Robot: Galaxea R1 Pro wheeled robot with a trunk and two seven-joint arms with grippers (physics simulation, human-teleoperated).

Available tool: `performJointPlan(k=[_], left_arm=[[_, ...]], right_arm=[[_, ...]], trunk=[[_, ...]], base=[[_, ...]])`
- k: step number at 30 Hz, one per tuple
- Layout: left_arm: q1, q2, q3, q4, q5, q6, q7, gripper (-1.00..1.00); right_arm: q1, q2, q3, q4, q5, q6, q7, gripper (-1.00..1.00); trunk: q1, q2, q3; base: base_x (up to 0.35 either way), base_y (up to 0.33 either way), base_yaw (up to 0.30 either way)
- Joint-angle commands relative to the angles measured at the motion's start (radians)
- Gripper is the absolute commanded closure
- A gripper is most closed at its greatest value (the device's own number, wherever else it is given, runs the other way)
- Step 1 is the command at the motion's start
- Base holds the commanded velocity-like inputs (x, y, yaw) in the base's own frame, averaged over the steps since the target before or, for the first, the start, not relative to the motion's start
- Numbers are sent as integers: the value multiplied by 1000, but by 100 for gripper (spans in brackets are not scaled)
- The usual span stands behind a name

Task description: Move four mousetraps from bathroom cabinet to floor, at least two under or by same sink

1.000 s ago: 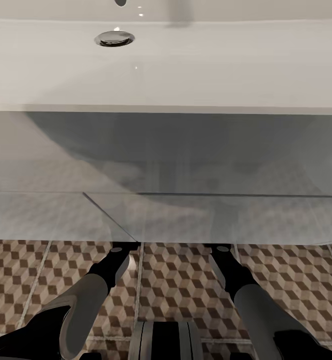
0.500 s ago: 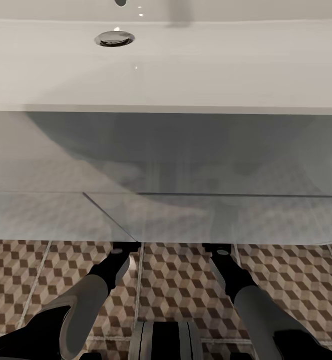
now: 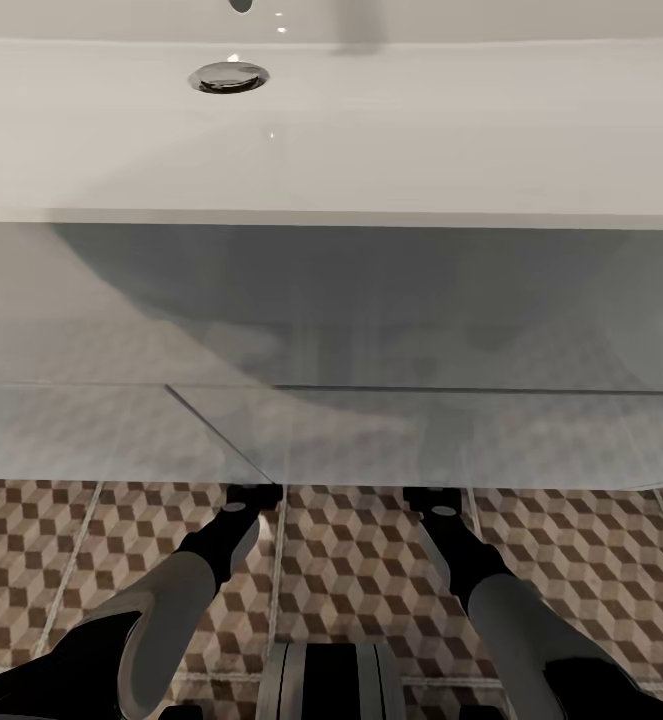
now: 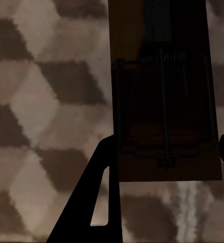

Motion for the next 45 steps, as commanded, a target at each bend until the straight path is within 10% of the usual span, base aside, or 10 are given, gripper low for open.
performJointPlan(k=[1,45], left_arm=[[0,-1,7,1,-11,0,2,100],[0,0,7,29,-13,-1,1,100]], right_arm=[[0,0,3,-2,-2,6,-5,100],[-2,3,3,136,-2,-178,-5,100]], trunk=[[0,0,-1],[0,0,-1]], base=[[0,0,0],[0,0,0]])
